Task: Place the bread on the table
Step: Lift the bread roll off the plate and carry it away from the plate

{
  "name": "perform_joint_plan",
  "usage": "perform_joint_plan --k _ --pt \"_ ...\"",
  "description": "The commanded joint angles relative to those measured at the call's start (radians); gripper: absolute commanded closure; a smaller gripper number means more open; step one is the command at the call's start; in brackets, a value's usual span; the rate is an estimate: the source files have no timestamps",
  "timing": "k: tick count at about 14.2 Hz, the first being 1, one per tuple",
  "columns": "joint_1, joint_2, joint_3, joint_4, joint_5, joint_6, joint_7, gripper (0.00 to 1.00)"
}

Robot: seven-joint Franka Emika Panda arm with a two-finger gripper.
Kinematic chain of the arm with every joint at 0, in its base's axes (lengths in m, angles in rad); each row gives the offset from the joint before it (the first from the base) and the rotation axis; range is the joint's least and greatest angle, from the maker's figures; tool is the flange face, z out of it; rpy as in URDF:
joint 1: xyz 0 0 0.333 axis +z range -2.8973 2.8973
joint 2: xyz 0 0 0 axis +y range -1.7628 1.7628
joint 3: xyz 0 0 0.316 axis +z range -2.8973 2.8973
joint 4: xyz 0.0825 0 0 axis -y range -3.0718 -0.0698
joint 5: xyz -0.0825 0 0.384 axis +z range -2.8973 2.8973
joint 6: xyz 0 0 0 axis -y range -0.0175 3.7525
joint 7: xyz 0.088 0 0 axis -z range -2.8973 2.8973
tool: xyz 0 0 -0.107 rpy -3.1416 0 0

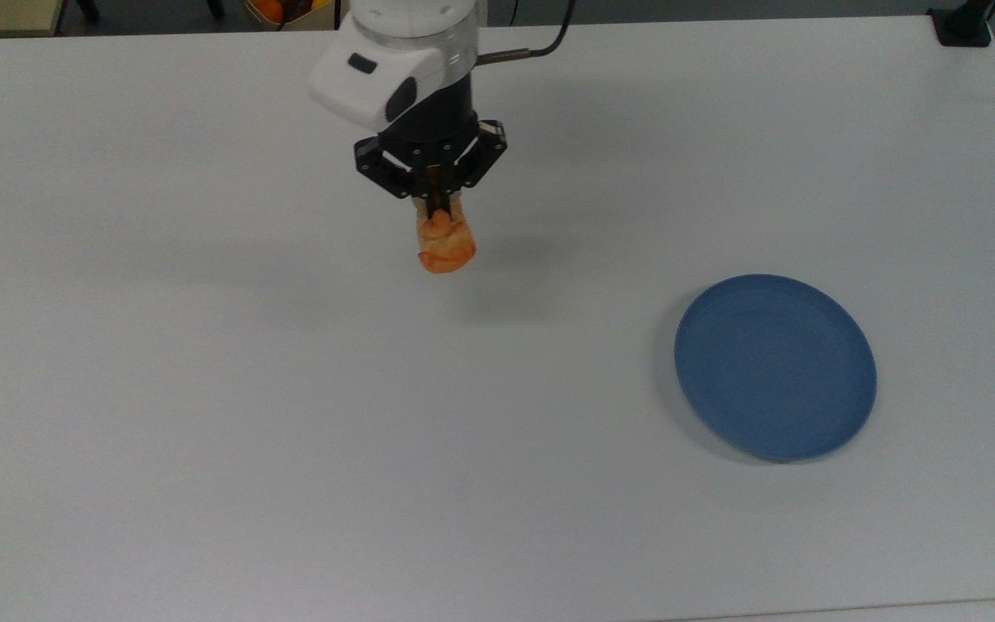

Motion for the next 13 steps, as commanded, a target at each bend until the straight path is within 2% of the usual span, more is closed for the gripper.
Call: perform_joint_plan --k 1,4,10,13 --pt "-0.033 0.015 -0.033 -0.098 0.020 0.246 -0.082 0.98" --pt "-0.059 0.053 -0.050 -0.146 0.020 0.392 -0.085 0.98" --pt "-0.111 0.201 -0.053 -0.149 0.020 0.689 -0.073 0.98" --pt "-0.114 0.247 -0.052 -0.149 0.020 0.763 -0.074 0.98"
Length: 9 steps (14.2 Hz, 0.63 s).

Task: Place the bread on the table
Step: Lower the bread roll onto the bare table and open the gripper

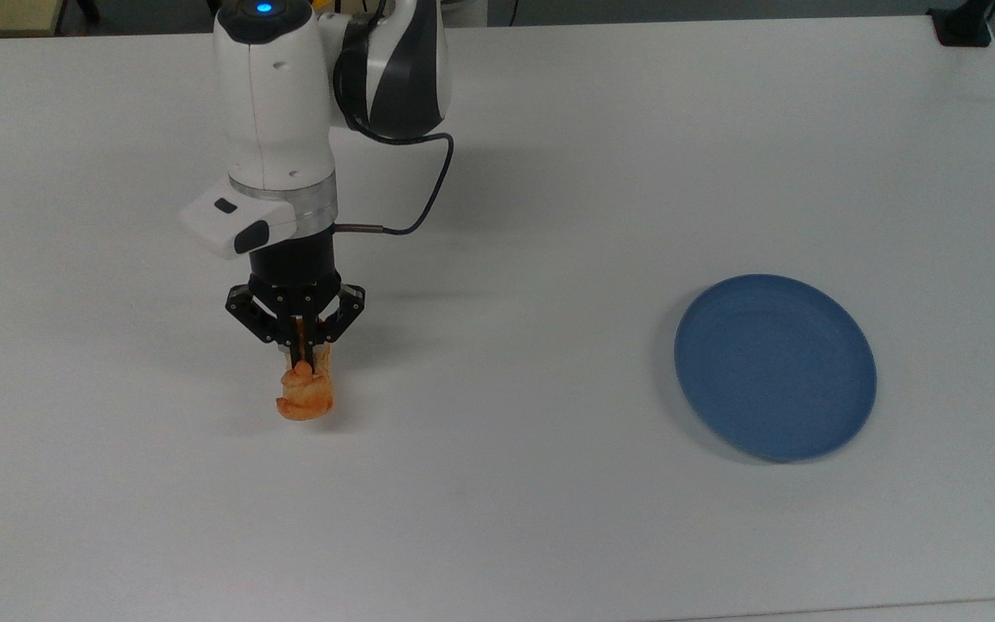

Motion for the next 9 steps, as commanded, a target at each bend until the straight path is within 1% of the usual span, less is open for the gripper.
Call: perform_joint_plan --k 1,7,8,9 --pt "0.011 0.031 -0.006 -0.008 0.018 0.074 -0.021 0.98" --pt "0.011 0.083 -0.008 -0.006 0.013 0.086 -0.023 0.98" --pt "0.011 0.088 -0.008 -0.005 0.010 0.086 -0.018 0.97" --pt "0.011 0.089 -0.008 -0.005 0.009 0.086 -0.018 0.90"
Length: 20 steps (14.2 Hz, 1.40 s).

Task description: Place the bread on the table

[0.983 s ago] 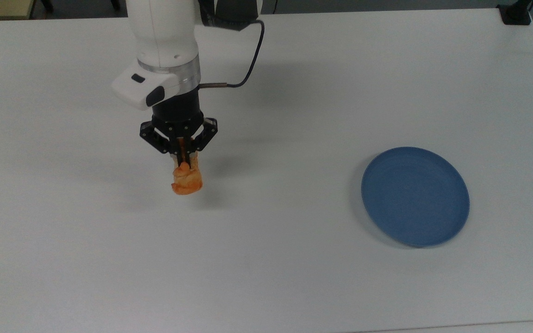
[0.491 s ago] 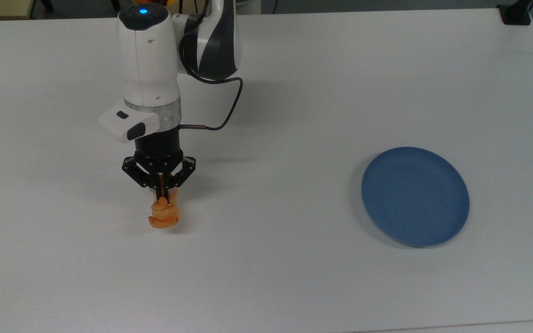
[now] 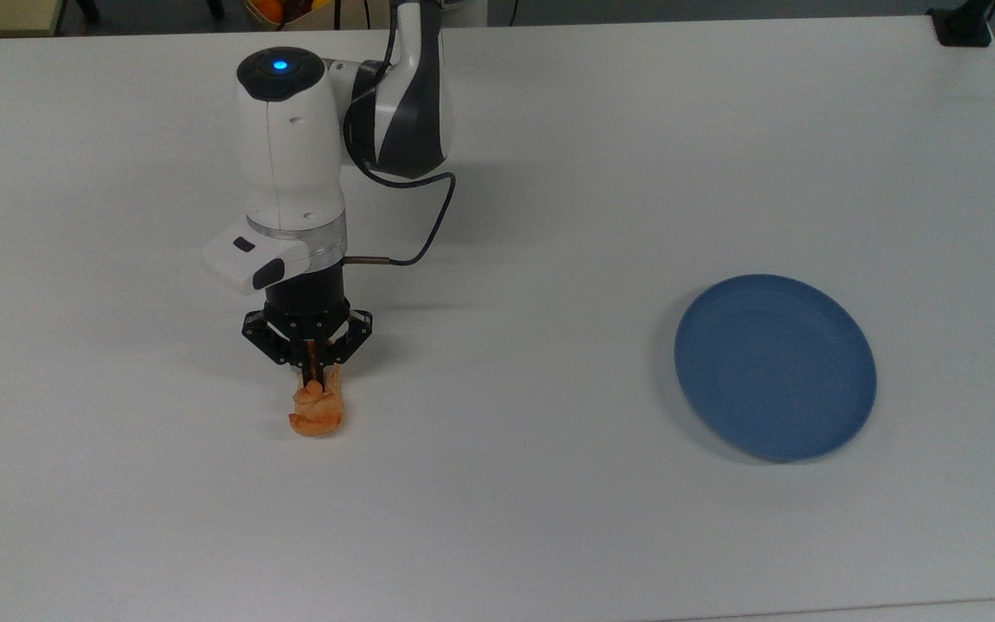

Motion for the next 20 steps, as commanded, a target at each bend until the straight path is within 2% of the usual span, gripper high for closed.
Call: perform_joint_plan --k 1,2,3,5,6,15,18,20 --pt "0.009 0.008 -0.008 -0.005 0.010 0.027 -0.015 0.69" --pt "0.009 0.006 -0.008 -0.005 0.012 0.027 -0.012 0.49" --pt "0.009 0.003 -0.008 -0.006 0.013 0.026 -0.010 0.35" --pt "0.009 -0.003 -0.008 -0.019 0.013 0.022 -0.010 0.17" --pt "0.008 -0.011 -0.008 -0.019 0.016 0.016 -0.006 0.00" --pt "0.005 -0.067 -0.008 -0.034 0.015 -0.029 0.032 0.00" --pt "-0.006 -0.182 -0.015 -0.028 0.015 -0.278 0.078 0.00" --pt "-0.014 -0.263 -0.017 -0.025 0.015 -0.457 0.196 0.00"
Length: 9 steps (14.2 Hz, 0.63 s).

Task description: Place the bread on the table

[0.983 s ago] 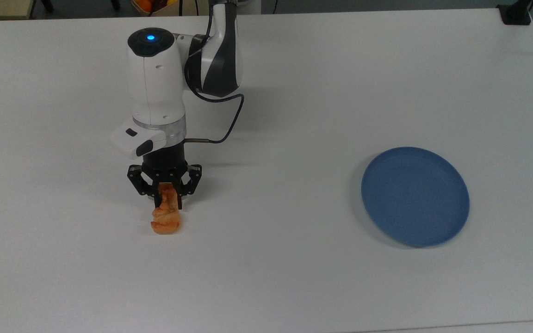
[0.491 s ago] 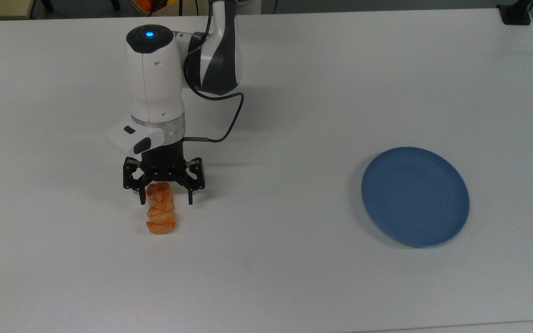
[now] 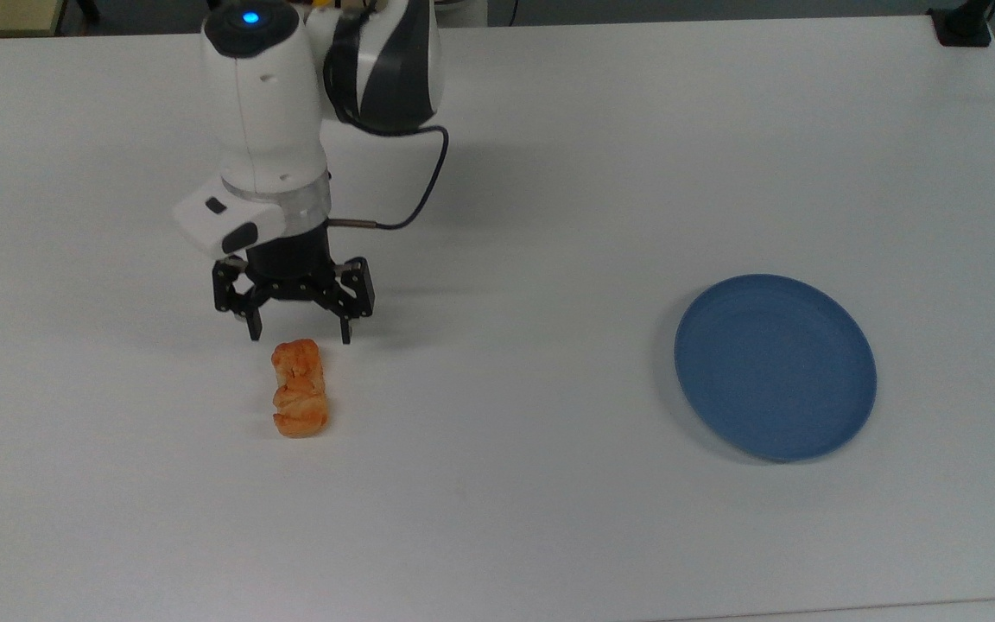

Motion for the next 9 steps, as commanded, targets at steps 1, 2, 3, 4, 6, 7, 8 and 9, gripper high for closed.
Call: perform_joint_plan --k 1,2,3,4,6,7,8,9 --pt "-0.013 -0.170 -0.008 -0.034 0.015 -0.274 0.173 0.00" --pt "-0.019 -0.201 -0.008 -0.034 0.013 -0.332 0.218 0.00" --pt "-0.021 -0.238 -0.008 -0.036 0.013 -0.390 0.261 0.00" --pt "-0.022 -0.274 -0.008 -0.034 0.013 -0.455 0.302 0.00" --pt "-0.041 -0.357 -0.008 -0.031 0.015 -0.591 0.379 0.00" --pt "-0.048 -0.396 -0.008 -0.021 0.018 -0.654 0.410 0.00" --pt "-0.045 -0.431 -0.008 -0.018 0.018 -0.714 0.436 0.00" --pt "-0.041 -0.471 -0.007 -0.016 0.018 -0.766 0.457 0.00"
